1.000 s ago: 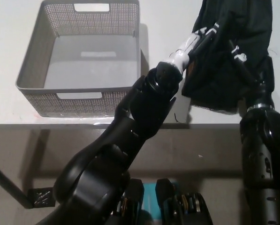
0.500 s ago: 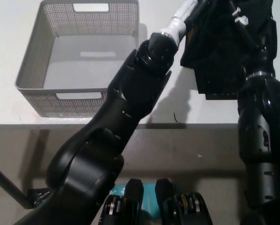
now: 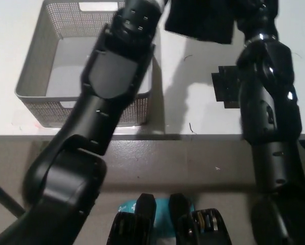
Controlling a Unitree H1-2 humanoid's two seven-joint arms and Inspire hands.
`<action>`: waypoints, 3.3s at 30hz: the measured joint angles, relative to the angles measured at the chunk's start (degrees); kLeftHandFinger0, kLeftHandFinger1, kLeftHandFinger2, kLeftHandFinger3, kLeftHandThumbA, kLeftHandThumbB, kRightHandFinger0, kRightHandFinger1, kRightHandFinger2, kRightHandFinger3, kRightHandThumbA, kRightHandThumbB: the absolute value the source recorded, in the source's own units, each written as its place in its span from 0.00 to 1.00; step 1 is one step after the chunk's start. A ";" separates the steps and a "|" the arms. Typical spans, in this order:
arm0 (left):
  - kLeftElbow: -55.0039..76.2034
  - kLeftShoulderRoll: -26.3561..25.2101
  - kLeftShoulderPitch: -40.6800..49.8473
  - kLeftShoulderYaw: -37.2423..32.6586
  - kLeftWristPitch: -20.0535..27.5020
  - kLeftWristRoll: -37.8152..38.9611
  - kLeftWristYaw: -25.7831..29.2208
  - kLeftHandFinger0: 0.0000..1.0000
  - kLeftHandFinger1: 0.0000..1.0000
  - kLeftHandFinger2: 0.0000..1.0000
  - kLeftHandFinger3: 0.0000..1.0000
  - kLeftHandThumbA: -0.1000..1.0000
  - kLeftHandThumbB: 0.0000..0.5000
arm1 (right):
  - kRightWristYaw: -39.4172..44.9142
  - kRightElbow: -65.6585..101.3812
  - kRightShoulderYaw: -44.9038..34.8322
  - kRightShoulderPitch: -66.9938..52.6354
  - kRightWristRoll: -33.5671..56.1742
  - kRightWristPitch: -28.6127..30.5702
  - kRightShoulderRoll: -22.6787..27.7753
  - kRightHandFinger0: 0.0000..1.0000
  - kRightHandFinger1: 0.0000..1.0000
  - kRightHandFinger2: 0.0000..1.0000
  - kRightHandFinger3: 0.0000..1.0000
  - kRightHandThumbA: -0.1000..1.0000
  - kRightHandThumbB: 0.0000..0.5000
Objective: Use both hands to pick up a lunch bag on the right hand side and place it into a container on the left hand side
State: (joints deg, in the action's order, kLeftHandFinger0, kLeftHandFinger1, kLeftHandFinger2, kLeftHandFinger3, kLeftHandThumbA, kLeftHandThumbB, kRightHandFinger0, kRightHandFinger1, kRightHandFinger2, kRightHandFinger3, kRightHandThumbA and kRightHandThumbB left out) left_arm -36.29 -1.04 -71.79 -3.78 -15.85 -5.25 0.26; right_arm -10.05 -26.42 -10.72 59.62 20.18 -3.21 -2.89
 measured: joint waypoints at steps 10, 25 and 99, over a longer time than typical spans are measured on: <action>17.43 -7.09 5.35 5.26 -5.55 1.12 -0.78 1.00 1.00 1.00 1.00 1.00 0.52 | -1.31 -5.80 4.98 7.22 -3.66 -0.16 -5.94 1.00 1.00 1.00 1.00 1.00 0.23; 33.69 -12.39 20.39 14.93 -10.52 4.08 -1.16 1.00 1.00 1.00 1.00 1.00 0.46 | -0.68 -21.99 11.14 12.16 -6.73 2.35 -14.30 1.00 1.00 1.00 1.00 1.00 0.16; 64.92 -13.36 72.10 14.27 2.35 15.22 -21.90 1.00 1.00 1.00 1.00 1.00 0.15 | 16.16 36.37 20.64 -56.48 -16.79 -0.78 5.89 1.00 1.00 1.00 1.00 1.00 0.62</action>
State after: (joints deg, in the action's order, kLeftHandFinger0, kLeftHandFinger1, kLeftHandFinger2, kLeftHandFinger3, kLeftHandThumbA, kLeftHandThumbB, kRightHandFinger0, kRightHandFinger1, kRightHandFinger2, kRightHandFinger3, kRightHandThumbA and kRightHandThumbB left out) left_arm 28.63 -14.39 0.31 10.49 -13.51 9.98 -21.64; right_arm 6.11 9.95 9.92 3.14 3.39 -3.99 3.01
